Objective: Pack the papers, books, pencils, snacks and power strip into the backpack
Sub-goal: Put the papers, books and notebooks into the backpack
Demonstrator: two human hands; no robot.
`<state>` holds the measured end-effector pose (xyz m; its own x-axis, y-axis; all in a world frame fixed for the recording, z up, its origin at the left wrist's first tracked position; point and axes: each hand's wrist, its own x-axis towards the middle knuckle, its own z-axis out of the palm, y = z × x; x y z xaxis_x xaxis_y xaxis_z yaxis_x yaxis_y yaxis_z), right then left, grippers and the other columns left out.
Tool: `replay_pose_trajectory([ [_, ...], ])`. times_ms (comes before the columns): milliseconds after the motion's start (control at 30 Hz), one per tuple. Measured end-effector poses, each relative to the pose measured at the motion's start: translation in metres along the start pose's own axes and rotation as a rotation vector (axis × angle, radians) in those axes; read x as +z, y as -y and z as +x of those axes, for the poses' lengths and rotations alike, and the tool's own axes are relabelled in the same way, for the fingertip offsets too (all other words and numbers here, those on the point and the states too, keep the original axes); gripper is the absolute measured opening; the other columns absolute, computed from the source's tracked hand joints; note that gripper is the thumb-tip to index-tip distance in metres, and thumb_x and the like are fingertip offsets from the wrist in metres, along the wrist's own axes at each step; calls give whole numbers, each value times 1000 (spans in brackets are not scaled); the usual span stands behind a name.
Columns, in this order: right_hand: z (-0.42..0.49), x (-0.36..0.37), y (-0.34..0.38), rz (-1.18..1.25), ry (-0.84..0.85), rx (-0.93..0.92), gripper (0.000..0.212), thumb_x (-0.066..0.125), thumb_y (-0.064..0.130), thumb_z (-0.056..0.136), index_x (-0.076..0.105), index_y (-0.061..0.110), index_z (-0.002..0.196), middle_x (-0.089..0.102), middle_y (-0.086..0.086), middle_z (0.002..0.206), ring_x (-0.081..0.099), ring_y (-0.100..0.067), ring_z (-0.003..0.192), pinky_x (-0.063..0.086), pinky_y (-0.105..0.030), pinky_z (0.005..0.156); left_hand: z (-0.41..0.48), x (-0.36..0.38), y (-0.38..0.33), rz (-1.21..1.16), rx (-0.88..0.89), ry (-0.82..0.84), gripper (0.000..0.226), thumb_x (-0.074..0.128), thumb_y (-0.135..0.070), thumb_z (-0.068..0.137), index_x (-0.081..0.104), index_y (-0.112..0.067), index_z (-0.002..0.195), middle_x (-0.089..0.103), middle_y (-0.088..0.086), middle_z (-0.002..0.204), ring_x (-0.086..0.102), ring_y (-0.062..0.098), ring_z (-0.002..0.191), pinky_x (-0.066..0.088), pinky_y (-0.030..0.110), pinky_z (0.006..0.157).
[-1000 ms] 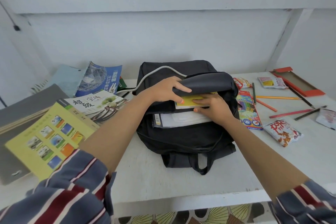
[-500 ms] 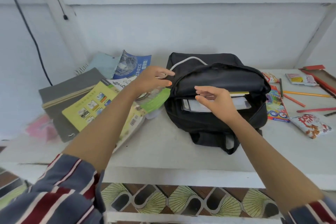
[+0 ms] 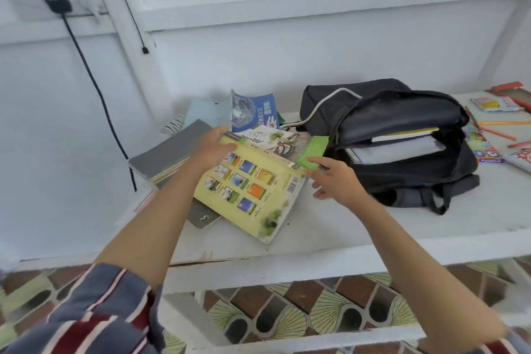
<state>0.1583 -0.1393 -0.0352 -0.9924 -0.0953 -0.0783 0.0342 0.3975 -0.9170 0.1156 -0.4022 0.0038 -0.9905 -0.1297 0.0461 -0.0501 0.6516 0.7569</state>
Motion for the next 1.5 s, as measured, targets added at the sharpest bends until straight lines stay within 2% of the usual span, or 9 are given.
replay_pose_trajectory([
  [167, -12, 17, 7, 174, 65, 144, 41, 55, 22, 92, 47, 30, 132, 68, -12, 86, 65, -24, 66, 58, -29, 63, 4, -2, 8, 6, 10, 71, 60, 59, -20, 89, 33, -20, 143, 36, 1, 148, 37, 21, 133, 33, 31, 98],
  [400, -15, 25, 5, 288, 14, 158, 53, 63, 13, 88, 43, 28, 135, 69, -11, 85, 65, -21, 62, 57, -27, 56, 8, -3, 7, -48, 19, 46, 58, 67, -18, 83, 40, -24, 135, 49, 8, 131, 50, 27, 119, 43, 38, 93],
  [600, -16, 24, 0, 318, -8, 82, 50, 65, 7, 85, 49, 18, 132, 70, -8, 81, 65, -20, 61, 58, -28, 57, 9, 0, 2, -125, 38, 14, 58, 68, -11, 82, 41, -27, 130, 51, 11, 115, 54, 23, 97, 44, 30, 70],
  [767, -15, 11, 5, 318, -46, -17, 48, 65, 5, 84, 52, 13, 129, 70, -10, 87, 69, -24, 73, 59, -30, 59, 5, -4, 1, -225, 93, 17, 59, 68, -5, 81, 47, -36, 127, 52, 11, 90, 50, 20, 72, 42, 26, 62],
  [867, -12, 2, 9, 234, -80, -84, 46, 65, 7, 85, 52, 12, 129, 71, -13, 89, 70, -31, 81, 60, -40, 66, 1, -7, -1, -323, 114, 26, 54, 66, 3, 81, 53, -29, 123, 59, 9, 83, 58, 19, 74, 49, 24, 62],
  [1000, -12, -9, 14, 203, -113, -171, 43, 65, 9, 85, 55, 9, 127, 72, -14, 88, 70, -29, 82, 58, -47, 73, -4, -11, -10, -421, 131, -37, 50, 64, 9, 80, 55, -17, 122, 64, -1, 85, 65, -1, 67, 52, 13, 56],
  [1233, -16, -28, 28, 191, -196, -301, 36, 62, 6, 87, 56, 9, 123, 71, -7, 90, 70, -6, 76, 57, -21, 60, -7, -11, -25, -506, 192, -103, 51, 65, 8, 79, 56, -14, 124, 65, -3, 84, 65, -4, 66, 52, 13, 59],
  [1433, -22, -44, 46, 294, -298, -441, 23, 58, 9, 90, 60, 17, 112, 71, -4, 93, 68, -8, 82, 56, -22, 67, -7, -16, -45, -624, 206, -93, 58, 67, 7, 79, 50, -13, 131, 66, 6, 96, 65, 20, 90, 56, 32, 77],
  [1500, -25, -49, 56, 344, -343, -514, 18, 56, 10, 92, 62, 22, 103, 71, 9, 84, 67, -6, 80, 55, -21, 67, -8, -17, -51, -659, 191, -96, 59, 67, 3, 80, 47, -9, 134, 67, 7, 102, 66, 16, 91, 55, 33, 83],
])
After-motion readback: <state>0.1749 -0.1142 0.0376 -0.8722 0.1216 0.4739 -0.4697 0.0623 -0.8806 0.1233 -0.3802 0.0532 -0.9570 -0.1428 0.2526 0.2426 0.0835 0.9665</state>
